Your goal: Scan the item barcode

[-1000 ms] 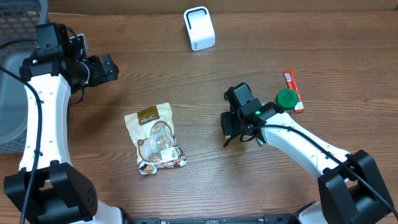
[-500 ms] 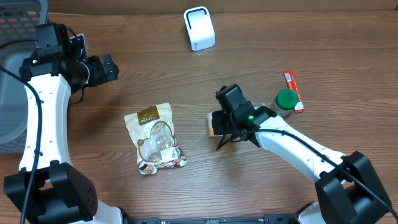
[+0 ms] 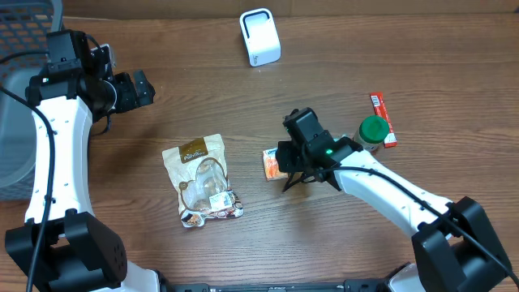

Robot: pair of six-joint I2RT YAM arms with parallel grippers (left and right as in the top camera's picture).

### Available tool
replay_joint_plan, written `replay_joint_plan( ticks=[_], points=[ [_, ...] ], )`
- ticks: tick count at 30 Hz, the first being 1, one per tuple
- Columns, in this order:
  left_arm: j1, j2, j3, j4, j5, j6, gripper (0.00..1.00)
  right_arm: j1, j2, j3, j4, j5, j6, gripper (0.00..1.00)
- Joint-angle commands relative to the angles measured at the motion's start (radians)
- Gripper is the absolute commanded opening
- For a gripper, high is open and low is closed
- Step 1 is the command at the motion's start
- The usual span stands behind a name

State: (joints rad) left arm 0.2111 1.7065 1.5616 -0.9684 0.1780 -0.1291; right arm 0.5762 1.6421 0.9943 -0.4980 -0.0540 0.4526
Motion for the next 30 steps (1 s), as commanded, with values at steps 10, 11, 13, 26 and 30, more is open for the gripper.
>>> replay_joint_plan(
  ticks=[10, 11, 13, 26, 30],
  points=[
    [-0.002, 0.0, 0.002, 0.001, -0.006, -0.009, 1.0, -0.03, 0.071, -0.007, 0.003, -0.147, -0.014, 0.42],
    [-0.002, 0.0, 0.002, 0.001, -0.006, -0.009, 1.0, -0.03, 0.071, -0.007, 0.003, -0.147, -0.014, 0.42],
    [-0.002, 0.0, 0.002, 0.001, -0.006, -0.009, 1.0, -0.03, 0.071, -0.006, 0.003, -0.147, -0.014, 0.41],
    [-0.002, 0.0, 0.002, 0.0, -0.006, -0.009, 1.0, -0.085, 0.071, -0.006, -0.039, -0.208, -0.053, 0.41],
    [-0.002, 0.0, 0.002, 0.0, -0.006, -0.009, 1.0, -0.112, 0.071, -0.006, -0.034, -0.274, -0.092, 0.41]
  ],
)
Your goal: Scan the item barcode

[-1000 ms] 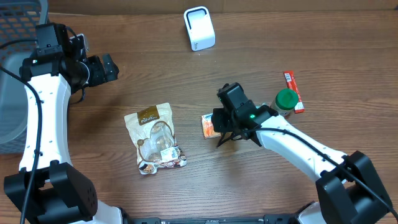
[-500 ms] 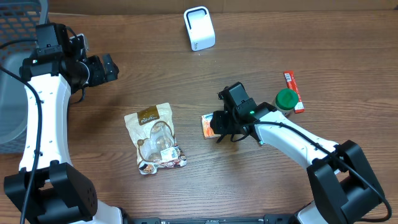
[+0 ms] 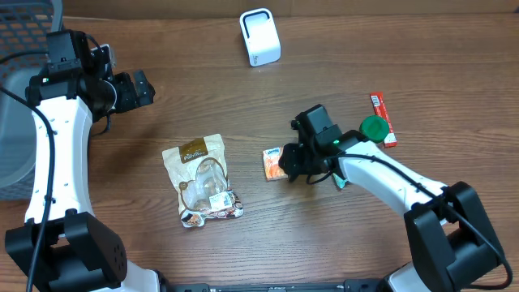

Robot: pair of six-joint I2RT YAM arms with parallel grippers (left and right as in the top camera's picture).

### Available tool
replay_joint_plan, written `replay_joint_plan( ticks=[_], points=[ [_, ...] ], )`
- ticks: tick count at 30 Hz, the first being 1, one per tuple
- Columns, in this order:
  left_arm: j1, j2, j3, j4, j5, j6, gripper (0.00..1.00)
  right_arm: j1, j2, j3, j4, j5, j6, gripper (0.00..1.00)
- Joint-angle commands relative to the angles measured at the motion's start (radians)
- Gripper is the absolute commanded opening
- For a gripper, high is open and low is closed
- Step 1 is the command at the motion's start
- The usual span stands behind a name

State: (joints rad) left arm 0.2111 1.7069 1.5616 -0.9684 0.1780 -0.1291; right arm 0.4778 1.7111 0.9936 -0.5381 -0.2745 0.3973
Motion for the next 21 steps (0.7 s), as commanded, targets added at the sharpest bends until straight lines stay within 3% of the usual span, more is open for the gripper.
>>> replay_joint_plan(
  ticks=[1, 21],
  points=[
    [-0.002, 0.0, 0.002, 0.001, -0.006, -0.009, 1.0, -0.014, 0.002, -0.006, 0.006, -0.053, -0.037, 0.41],
    [-0.002, 0.0, 0.002, 0.001, -0.006, -0.009, 1.0, -0.013, 0.003, -0.006, 0.033, -0.153, -0.089, 0.41]
  ],
)
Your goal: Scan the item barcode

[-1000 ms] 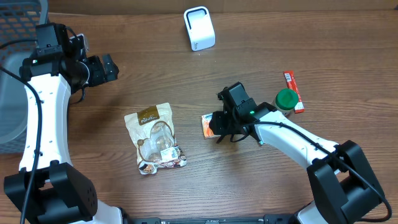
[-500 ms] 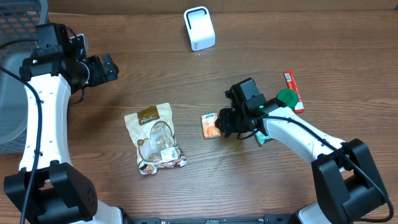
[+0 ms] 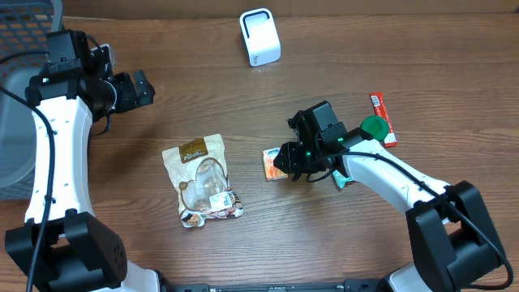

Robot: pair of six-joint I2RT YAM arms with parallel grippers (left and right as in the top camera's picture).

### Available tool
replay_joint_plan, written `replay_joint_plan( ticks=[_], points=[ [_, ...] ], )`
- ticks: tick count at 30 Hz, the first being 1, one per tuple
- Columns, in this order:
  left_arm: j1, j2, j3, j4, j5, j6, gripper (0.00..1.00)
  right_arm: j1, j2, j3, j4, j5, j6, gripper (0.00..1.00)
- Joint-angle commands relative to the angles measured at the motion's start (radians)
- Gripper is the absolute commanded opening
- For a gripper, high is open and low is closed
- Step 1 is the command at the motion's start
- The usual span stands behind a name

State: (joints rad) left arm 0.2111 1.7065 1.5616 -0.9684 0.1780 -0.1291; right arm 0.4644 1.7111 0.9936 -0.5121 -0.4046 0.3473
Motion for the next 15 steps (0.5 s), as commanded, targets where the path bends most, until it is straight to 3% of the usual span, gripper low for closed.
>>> replay_joint_plan(
  ticks=[1, 15],
  points=[
    [-0.002, 0.0, 0.002, 0.001, -0.006, -0.009, 1.0, 0.0, 0.003, -0.006, 0.007, -0.014, -0.042, 0.41],
    [-0.002, 0.0, 0.002, 0.001, -0.006, -0.009, 1.0, 0.001, 0.082, -0.006, 0.033, 0.076, -0.042, 0.37]
  ],
)
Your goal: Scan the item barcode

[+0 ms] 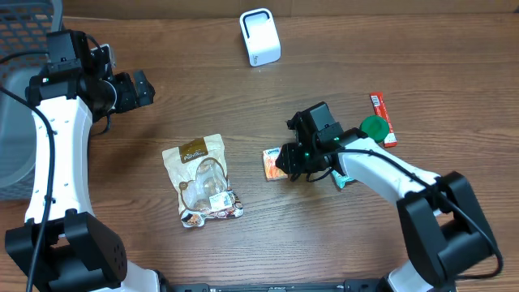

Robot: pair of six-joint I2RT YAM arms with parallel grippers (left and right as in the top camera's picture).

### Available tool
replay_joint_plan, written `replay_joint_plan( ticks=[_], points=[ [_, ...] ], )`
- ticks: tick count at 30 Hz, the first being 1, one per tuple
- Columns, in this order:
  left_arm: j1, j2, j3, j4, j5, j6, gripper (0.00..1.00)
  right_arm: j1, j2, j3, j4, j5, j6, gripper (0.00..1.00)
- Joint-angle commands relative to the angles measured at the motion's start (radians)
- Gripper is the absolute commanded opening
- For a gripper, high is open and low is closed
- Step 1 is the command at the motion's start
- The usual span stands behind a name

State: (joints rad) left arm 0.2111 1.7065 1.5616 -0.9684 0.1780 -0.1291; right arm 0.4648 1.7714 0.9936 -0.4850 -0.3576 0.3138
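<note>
A small orange packet (pixel 271 164) lies flat near the table's middle. My right gripper (pixel 285 165) is down at the packet's right edge, its dark fingers standing on either side of that edge and looking open. The white barcode scanner (pixel 259 36) stands at the far edge, well away from the packet. My left gripper (pixel 139 88) hovers open at the far left with nothing between its fingers. A tan snack bag (pixel 203 180) lies left of the packet, with a small label near its lower end.
A green-lidded jar (pixel 374 127) and a red bar (pixel 382 118) sit just right of the right arm. A teal wrapper (pixel 343 181) peeks out under that arm. A grey basket (pixel 20 32) and a bin (pixel 12 154) stand along the left edge.
Almost nothing differs: my right gripper stays at the orange packet's right edge, with only a slight shift of the arm. The left arm and all items are where they were.
At first my right gripper stood just right of the orange packet, fingers pointing down towards the near side. Then the wrist had turned and sat further right and back. By the last two moments it had come in against the packet's right edge. The left arm never moved.
</note>
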Motion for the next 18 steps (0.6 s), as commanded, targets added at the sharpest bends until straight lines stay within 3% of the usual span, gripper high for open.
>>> replay_joint_plan(
  ticks=[1, 18],
  points=[
    [-0.002, 0.0, 0.003, 0.0, -0.006, -0.009, 1.0, 0.0, 0.025, -0.006, 0.006, 0.036, -0.008, 0.37],
    [-0.002, 0.0, 0.002, 0.001, -0.006, -0.009, 1.0, 0.0, 0.026, -0.033, 0.034, 0.074, -0.009, 0.34]
  ],
)
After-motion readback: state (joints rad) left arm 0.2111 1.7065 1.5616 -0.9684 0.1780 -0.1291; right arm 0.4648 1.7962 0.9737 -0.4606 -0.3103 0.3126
